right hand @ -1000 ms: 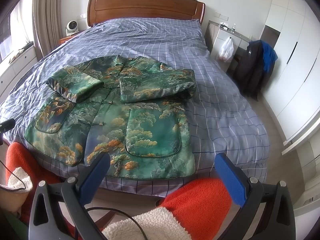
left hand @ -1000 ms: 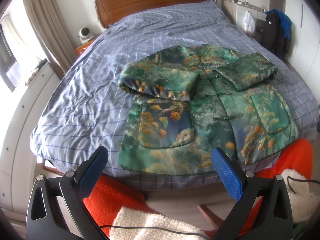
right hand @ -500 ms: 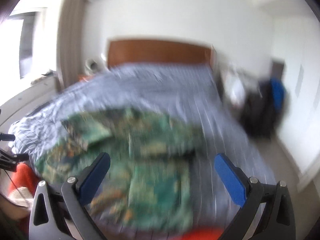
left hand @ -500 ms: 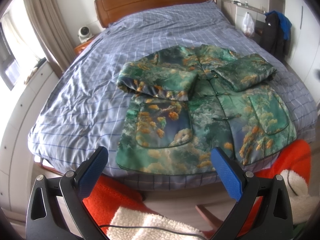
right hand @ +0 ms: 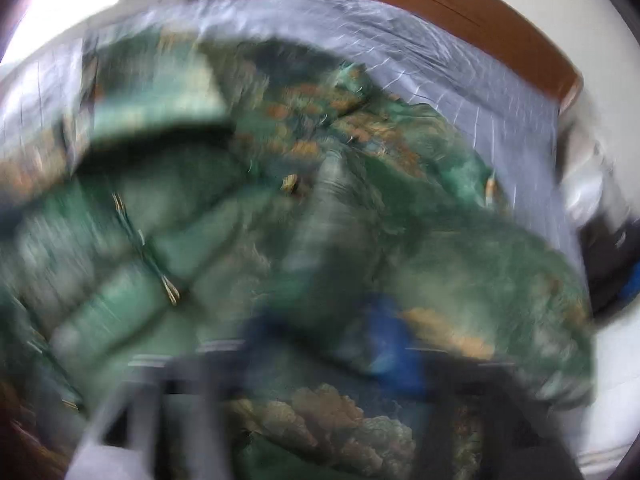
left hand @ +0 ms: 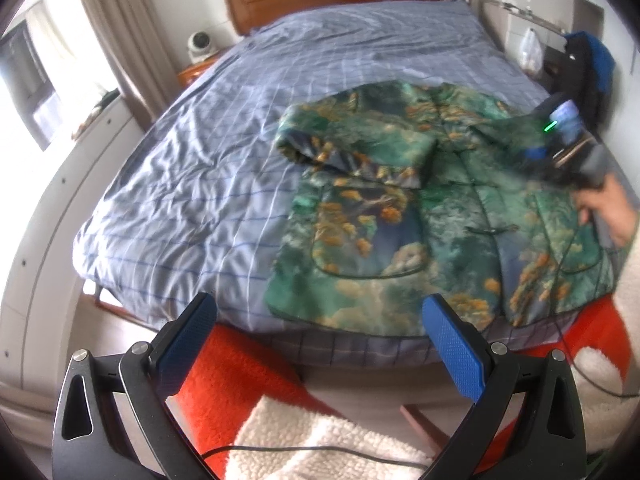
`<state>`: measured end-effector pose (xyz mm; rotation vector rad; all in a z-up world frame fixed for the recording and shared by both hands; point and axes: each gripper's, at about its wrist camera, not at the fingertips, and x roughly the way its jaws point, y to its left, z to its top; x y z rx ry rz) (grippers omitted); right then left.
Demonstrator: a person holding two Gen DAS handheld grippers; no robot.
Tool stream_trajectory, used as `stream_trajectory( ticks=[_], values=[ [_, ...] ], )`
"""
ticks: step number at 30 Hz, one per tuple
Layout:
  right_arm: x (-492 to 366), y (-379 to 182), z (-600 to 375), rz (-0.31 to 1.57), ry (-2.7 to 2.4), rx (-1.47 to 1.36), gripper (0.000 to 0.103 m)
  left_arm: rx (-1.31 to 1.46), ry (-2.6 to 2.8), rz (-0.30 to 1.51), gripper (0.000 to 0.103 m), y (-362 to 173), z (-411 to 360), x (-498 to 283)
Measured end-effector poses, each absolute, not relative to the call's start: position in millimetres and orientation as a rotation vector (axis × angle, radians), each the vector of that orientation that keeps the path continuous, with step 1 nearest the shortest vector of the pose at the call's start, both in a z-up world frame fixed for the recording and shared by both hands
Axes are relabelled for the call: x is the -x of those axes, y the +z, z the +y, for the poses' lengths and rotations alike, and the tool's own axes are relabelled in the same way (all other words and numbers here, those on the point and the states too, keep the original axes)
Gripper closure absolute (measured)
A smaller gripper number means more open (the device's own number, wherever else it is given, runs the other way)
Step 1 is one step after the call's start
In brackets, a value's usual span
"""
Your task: Fold large clothes
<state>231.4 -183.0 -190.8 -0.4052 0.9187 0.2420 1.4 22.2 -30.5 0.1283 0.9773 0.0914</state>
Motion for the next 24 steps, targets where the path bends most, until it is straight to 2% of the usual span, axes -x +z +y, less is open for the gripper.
stream_trajectory(
  ticks=[4,6,9,12,15,17,19,21,24],
  values=[
    [-214,-114,-252,0.746,0.114,0.265,0.084,-0.113,0.08,1.015,0.001,-38,20,-15],
    [-205,-75,-308,0.669,-0.009,0.207,0.089,-0.124,0.05,1.008,0.001,-37,11,-18],
    [-176,-27,-419,0.588,-0.284,0.083,0.089,-0.143,0.017,0.982,0.001,-32,-2,-18],
    [-131,-15,-503,0.579,-0.514,0.009,0.088,-0.145,0.004,0.99,0.001,-34,-5,-24],
    [-82,-34,-557,0.63,-0.666,-0.034,0.086,-0.142,0.011,1.007,0.001,-36,-5,-35],
    [-51,-56,-578,0.684,-0.673,-0.113,0.073,-0.134,0.01,1.005,0.001,-33,-6,-42],
    [-31,-68,-582,0.692,-0.628,-0.192,0.041,-0.133,0.01,0.995,0.001,-28,-8,-45],
    [-20,-75,-582,0.663,-0.538,-0.294,0.029,-0.135,0.007,0.98,0.001,-22,-13,-46],
    [-11,-87,-582,0.619,-0.369,-0.524,0.028,-0.152,0.003,0.953,0.001,-14,-19,-39]
  ],
)
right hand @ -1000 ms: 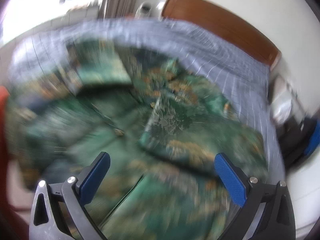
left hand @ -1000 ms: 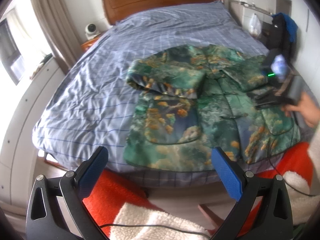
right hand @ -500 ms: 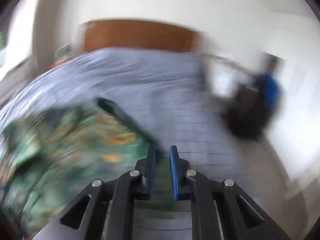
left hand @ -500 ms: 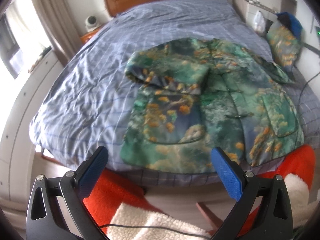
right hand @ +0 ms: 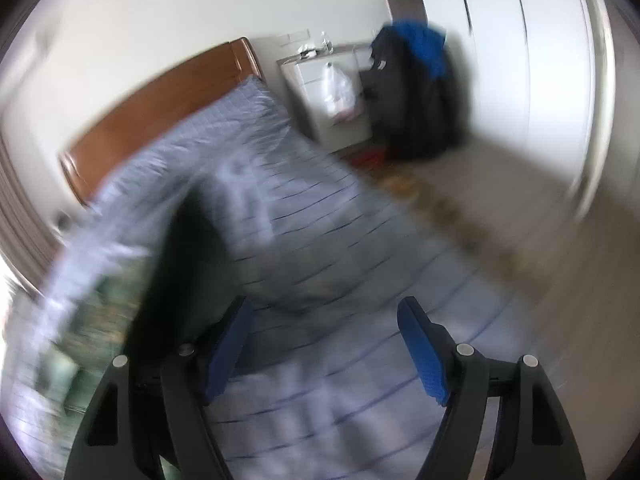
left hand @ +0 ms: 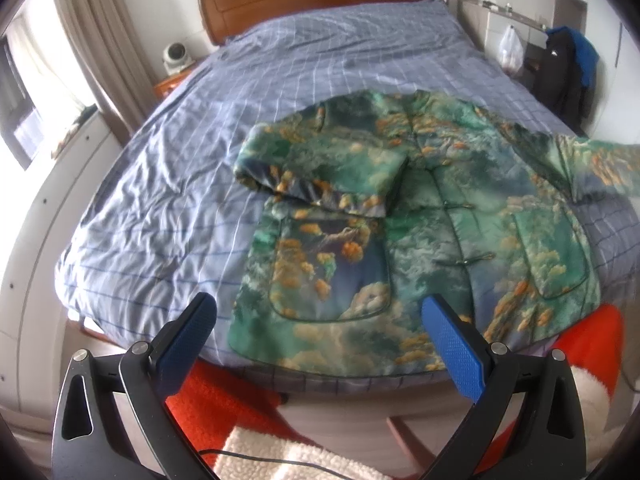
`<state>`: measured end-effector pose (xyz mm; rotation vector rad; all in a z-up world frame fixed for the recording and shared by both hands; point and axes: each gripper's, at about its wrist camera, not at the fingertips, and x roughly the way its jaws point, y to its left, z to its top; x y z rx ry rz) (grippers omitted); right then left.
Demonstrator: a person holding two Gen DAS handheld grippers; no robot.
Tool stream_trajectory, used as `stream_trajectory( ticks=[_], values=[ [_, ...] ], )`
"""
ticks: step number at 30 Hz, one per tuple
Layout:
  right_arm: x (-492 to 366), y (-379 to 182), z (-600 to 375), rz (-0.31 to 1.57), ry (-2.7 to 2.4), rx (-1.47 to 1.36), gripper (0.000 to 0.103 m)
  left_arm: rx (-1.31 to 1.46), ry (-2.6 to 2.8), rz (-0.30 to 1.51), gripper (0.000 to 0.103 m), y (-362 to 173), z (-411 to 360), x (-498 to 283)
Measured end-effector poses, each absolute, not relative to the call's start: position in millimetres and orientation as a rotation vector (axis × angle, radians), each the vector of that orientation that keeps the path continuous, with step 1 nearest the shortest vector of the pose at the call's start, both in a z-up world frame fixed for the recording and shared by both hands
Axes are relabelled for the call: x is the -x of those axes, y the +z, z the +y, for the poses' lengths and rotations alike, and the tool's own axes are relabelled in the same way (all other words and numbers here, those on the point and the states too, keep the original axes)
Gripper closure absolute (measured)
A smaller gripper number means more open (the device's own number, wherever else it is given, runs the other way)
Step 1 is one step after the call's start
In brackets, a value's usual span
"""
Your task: Fold large clothes
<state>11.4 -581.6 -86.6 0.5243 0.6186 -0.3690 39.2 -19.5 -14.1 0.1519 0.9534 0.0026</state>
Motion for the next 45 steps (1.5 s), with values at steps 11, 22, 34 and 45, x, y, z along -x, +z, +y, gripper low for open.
stream_trajectory(
  ticks=[11,22,34,45],
  values=[
    [44,-158,-663,0.453,-0.428,-1.079,0.027,-0.155,0.038,0.984,0.001,-25,-15,-37],
    [-1,-143,-633,0.53,-0.142,-0.958,0.027,-0.248,-0.077,0.921,0.001,-30,-54,-64],
    [15,-162,-524,0.688,-0.252,-0.725,0.025,-0.57,-0.224,0.95,0.0,-103,-98,-181],
    [68,-137,-393,0.644,-0.112,-0.597,0.025,-0.245,-0.079,1.076,0.09,-142,-44,-258]
  ],
)
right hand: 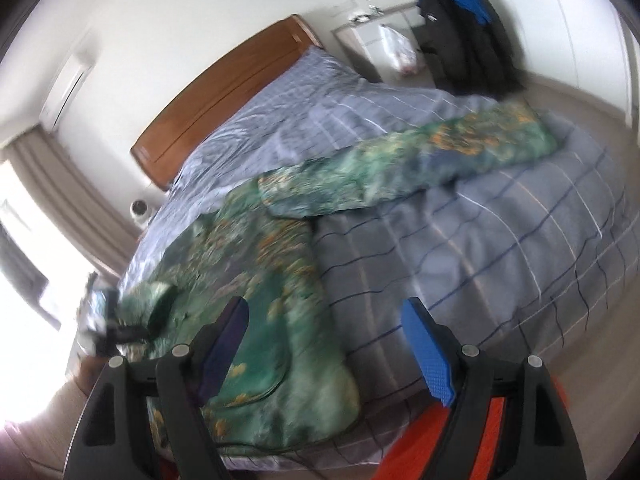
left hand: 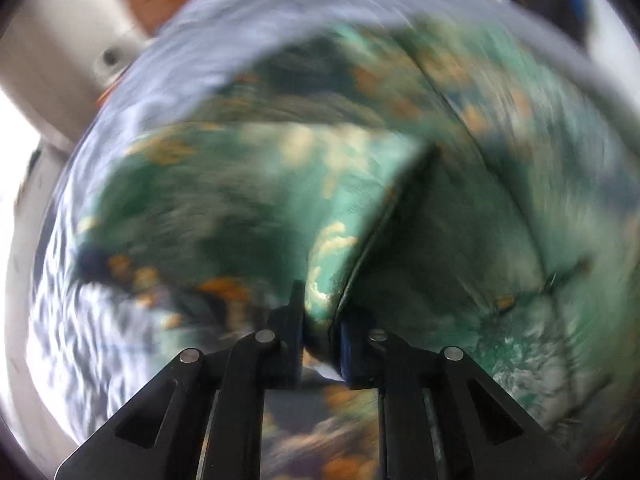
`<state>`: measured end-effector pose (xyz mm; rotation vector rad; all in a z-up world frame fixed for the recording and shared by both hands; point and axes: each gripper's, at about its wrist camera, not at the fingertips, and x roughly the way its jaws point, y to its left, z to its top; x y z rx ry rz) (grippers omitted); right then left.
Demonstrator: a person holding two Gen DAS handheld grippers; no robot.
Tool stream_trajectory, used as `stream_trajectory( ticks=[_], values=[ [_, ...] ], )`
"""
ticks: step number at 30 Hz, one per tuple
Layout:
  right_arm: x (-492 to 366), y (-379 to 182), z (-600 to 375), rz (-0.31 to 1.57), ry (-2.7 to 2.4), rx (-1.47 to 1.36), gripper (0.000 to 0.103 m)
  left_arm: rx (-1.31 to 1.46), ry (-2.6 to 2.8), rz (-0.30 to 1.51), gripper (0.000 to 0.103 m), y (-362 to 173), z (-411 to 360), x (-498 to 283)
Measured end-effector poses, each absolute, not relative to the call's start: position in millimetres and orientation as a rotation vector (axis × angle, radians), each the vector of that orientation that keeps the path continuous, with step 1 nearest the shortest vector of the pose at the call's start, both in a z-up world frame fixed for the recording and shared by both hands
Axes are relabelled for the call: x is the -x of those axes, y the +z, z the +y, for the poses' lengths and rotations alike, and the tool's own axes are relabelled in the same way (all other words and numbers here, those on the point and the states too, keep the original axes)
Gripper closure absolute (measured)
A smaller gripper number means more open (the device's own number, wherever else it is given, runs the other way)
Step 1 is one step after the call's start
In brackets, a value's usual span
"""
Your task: Fold large clothes
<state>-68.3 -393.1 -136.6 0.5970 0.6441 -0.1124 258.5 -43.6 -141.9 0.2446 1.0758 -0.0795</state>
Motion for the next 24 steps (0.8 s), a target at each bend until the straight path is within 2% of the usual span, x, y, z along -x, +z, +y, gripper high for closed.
stream_trajectory(
  ticks=[5,8,9,10,12,15,19,24],
  values=[
    [70,-120,-369,0.622,-0.089,-0.501,0.025,0.027,0.112,0.916,0.09,-53,96,-239],
    [65,-117,-362,0.623,-0.063,-0.49,0.025,0.055,0.311,0.845,0.086,-32,178,-232],
    [63,-118,-358,0.628,-0.055,-0.487,0.025,0.054,0.412,0.818,0.075,-29,209,-230],
    [60,-119,-353,0.634,-0.045,-0.48,0.025,0.048,0.506,0.793,0.068,-29,236,-227],
    [55,-123,-347,0.652,-0.033,-0.475,0.025,0.03,0.68,0.77,0.029,-38,286,-222],
    [51,-126,-346,0.665,-0.02,-0.501,0.025,0.072,0.767,0.833,0.026,-64,329,-204],
    [49,-134,-360,0.702,-0.045,-0.487,0.02,0.192,0.478,0.938,0.023,-96,298,-173],
    [26,-171,-396,0.846,-0.031,-0.526,0.02,0.195,-0.064,1.152,0.019,-160,182,-147]
  ],
)
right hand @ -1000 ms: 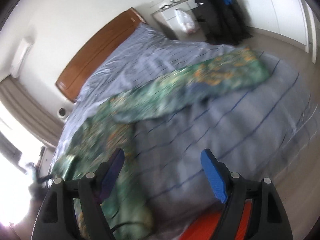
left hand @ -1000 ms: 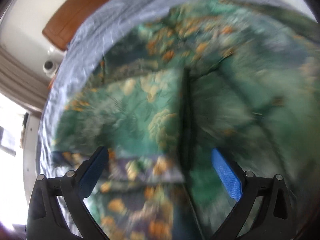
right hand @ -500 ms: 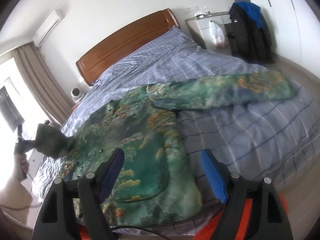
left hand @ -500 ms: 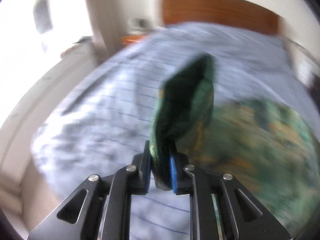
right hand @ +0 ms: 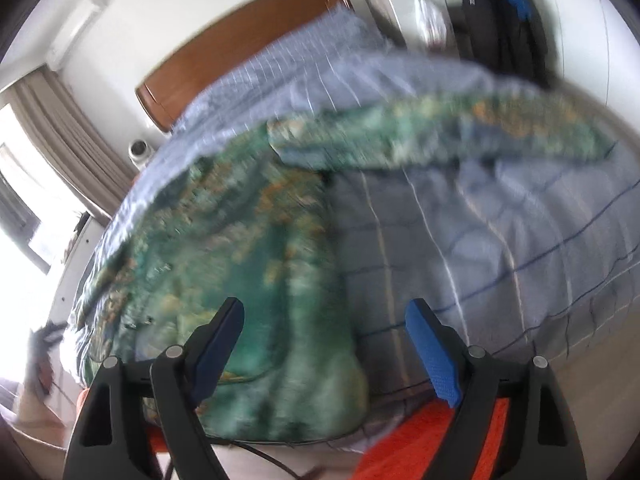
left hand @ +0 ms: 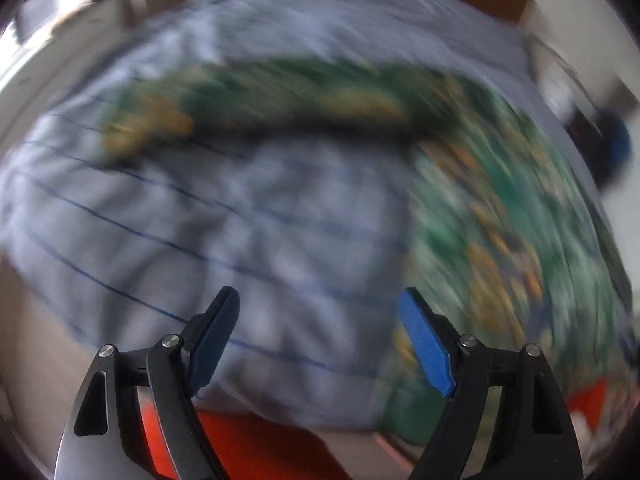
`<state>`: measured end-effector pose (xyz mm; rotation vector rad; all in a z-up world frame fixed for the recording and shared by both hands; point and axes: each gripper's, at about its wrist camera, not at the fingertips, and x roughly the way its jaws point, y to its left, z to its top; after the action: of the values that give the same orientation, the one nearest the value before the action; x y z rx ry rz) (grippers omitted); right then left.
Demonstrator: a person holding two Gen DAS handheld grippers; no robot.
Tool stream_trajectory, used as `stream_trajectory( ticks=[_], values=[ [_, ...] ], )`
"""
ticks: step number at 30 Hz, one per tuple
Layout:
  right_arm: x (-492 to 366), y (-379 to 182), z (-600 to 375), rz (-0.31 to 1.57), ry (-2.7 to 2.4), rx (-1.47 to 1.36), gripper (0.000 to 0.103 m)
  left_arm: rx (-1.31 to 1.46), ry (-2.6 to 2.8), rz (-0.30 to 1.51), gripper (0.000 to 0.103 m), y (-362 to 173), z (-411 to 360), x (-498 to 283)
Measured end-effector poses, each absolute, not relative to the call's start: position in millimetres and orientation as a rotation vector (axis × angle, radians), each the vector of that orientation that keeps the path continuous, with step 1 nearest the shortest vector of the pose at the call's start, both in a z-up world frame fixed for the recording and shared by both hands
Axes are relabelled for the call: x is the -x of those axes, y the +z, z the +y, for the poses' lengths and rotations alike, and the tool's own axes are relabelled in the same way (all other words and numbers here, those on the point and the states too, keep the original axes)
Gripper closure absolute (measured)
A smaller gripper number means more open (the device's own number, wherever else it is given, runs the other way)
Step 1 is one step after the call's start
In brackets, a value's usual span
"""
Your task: Fold large clothes
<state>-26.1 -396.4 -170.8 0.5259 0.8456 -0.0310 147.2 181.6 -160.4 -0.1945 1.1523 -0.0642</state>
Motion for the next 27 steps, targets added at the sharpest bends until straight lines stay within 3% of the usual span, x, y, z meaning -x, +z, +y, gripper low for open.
stream_trajectory(
  ticks=[4,5,6,7,8,9,10,12,15,20,22,23,25,27],
  values=[
    [0,-203,-409,0.97,0.105,-0.589,0.02,0.027,-0.136,1.155,0.02,-179,124,-139],
    [-5,-209,-407,1.001,0.164,-0.609,0.02,-0.001,-0.124,1.139,0.023,-180,120,-140],
    [-9,-215,-402,1.034,0.214,-0.618,0.021,0.019,-0.141,1.142,0.037,-180,120,-143],
    [-12,-219,-396,1.059,0.247,-0.606,0.03,0.085,-0.186,1.171,0.052,-183,124,-147],
    [-15,-221,-387,1.093,0.287,-0.567,0.042,0.131,-0.209,1.195,0.076,-186,123,-144],
    [-17,-222,-380,1.114,0.299,-0.525,0.065,0.156,-0.209,1.2,0.082,-185,124,-141],
    [-18,-219,-371,1.123,0.289,-0.46,0.074,0.142,-0.213,1.185,0.087,-180,122,-137],
    [-17,-209,-364,1.108,0.287,-0.444,0.081,0.123,-0.231,1.159,0.092,-167,115,-125],
    [-8,-182,-361,1.055,0.29,-0.448,0.083,0.136,-0.275,1.103,0.092,-138,115,-109],
    [0,-170,-370,1.04,0.279,-0.458,0.084,0.095,-0.243,1.123,0.091,-162,111,-114],
    [-8,-191,-367,1.085,0.247,-0.454,0.083,0.081,-0.195,1.149,0.086,-178,114,-117],
    [-11,-203,-365,1.105,0.232,-0.452,0.082,0.072,-0.173,1.154,0.078,-182,113,-119],
    [-12,-215,-366,1.119,0.194,-0.44,0.057,0.062,-0.126,1.139,0.063,-177,114,-119],
    [-9,-217,-370,1.11,0.163,-0.471,0.04,0.078,-0.112,1.097,0.039,-159,117,-115]
  ],
)
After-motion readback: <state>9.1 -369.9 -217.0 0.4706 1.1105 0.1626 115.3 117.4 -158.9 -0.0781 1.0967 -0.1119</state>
